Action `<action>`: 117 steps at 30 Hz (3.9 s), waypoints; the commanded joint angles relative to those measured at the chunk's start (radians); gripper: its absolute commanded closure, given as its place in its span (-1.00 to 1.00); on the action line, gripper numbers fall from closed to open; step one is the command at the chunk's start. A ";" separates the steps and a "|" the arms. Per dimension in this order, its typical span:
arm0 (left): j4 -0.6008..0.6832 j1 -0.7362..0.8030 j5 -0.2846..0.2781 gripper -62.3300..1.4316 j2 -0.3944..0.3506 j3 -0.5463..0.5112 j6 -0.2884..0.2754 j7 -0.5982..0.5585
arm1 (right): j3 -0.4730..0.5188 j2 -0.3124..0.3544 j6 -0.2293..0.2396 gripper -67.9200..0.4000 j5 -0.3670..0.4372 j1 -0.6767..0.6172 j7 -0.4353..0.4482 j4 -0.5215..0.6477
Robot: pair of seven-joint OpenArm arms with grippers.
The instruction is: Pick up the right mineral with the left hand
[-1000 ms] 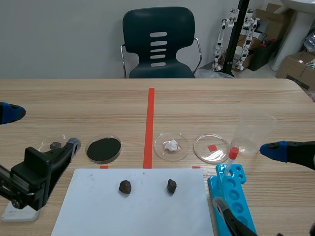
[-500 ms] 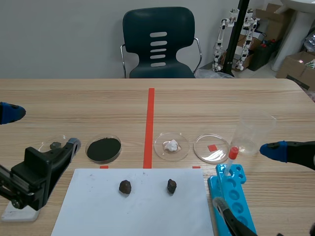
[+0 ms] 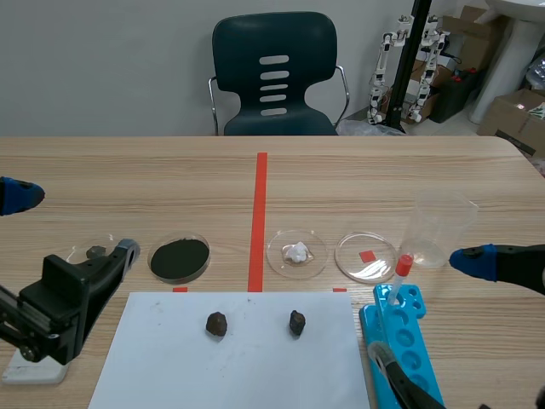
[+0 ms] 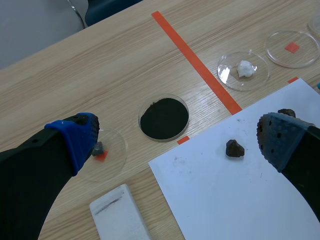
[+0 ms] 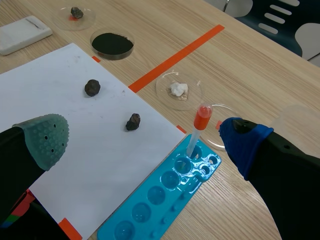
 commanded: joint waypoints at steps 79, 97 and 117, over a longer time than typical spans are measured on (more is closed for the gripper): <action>-0.925 -1.020 0.028 -1.00 0.648 0.778 0.256 0.843 | 0.006 0.000 -0.003 -0.88 0.007 0.006 0.012 0.005; -1.015 -1.016 0.036 -1.00 0.701 0.778 0.266 0.753 | 0.006 0.000 -0.003 -0.88 0.007 0.006 0.012 0.005; -1.015 -1.014 0.052 -0.33 0.700 0.778 0.288 0.802 | 0.006 0.000 -0.003 -0.88 0.007 0.006 0.012 0.005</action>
